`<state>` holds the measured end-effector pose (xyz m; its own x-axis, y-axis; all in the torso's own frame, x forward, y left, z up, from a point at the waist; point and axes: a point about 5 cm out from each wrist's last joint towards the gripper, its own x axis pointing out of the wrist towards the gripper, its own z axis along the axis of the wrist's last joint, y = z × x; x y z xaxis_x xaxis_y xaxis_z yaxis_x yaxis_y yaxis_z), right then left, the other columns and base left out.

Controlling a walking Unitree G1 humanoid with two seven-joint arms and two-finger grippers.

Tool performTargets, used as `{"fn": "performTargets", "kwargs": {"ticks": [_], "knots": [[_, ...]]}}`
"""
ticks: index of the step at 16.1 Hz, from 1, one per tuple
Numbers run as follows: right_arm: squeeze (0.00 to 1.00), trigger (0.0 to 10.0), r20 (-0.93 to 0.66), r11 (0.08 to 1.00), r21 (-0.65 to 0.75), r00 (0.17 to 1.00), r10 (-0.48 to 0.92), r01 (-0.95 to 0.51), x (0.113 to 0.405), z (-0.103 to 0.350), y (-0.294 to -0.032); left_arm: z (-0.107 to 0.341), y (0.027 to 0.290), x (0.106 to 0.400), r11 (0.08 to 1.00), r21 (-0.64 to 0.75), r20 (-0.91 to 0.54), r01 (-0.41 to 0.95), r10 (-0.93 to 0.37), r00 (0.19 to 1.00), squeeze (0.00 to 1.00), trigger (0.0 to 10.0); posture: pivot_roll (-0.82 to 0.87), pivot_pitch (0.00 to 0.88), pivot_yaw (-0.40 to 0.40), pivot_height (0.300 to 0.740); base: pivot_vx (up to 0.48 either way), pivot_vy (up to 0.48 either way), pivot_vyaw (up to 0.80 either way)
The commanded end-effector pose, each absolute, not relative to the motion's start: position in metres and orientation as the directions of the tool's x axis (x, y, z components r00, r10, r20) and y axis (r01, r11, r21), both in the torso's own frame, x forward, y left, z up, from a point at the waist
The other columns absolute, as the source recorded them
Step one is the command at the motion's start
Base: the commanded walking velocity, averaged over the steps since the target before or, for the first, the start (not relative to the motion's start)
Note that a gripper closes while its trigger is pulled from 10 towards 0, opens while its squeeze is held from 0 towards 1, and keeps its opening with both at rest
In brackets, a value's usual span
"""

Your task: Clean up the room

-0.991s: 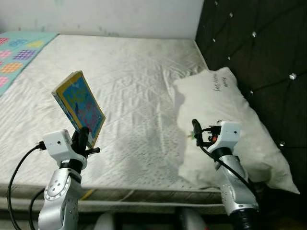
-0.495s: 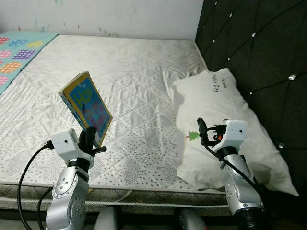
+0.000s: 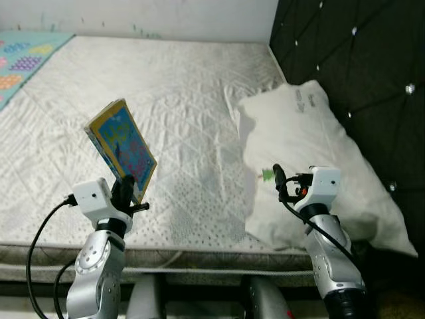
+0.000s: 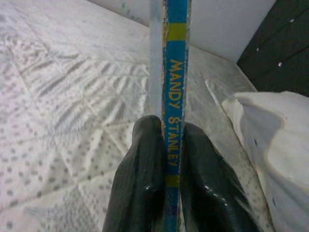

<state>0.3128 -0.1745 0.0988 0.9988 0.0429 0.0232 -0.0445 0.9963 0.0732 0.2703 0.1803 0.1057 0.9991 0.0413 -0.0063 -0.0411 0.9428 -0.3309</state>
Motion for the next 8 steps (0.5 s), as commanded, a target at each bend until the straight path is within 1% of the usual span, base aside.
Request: {"fn": "performTargets", "kwargs": {"ticks": [1, 3, 7, 8], "knots": [[0.00, 10.0, 0.012, 0.996, 0.071, 0.999, 0.046, -0.047, 0.311, 0.097, -0.176, 0.111, 0.180, 0.271, 0.946, -0.324, 0.023, -0.029, 0.038, 0.999, 0.00, 10.0, -0.03, 0.102, -0.032, 0.536, 0.000, 0.000, 0.00], [0.00, 10.0, 0.009, 0.997, 0.064, 0.999, 0.045, -0.046, 0.311, 0.098, -0.179, 0.114, 0.176, 0.276, 0.940, -0.341, 0.061, 0.013, 0.008, 0.998, 0.00, 10.0, -0.04, 0.107, -0.039, 0.536, 0.000, 0.000, 0.00], [0.00, 10.0, 0.013, 0.997, 0.052, 0.999, 0.049, -0.050, 0.311, 0.100, -0.182, 0.117, 0.183, 0.292, 0.937, -0.350, 0.076, -0.020, 0.050, 0.996, 0.00, 10.0, -0.05, 0.112, -0.046, 0.536, 0.000, 0.000, 0.00], [0.00, 10.0, 0.014, 0.998, 0.049, 0.999, 0.049, -0.049, 0.310, 0.101, -0.184, 0.114, 0.187, 0.296, 0.911, -0.410, 0.057, -0.041, 0.071, 0.996, 0.00, 10.0, -0.06, 0.113, -0.047, 0.536, 0.000, 0.000, 0.00]]}}
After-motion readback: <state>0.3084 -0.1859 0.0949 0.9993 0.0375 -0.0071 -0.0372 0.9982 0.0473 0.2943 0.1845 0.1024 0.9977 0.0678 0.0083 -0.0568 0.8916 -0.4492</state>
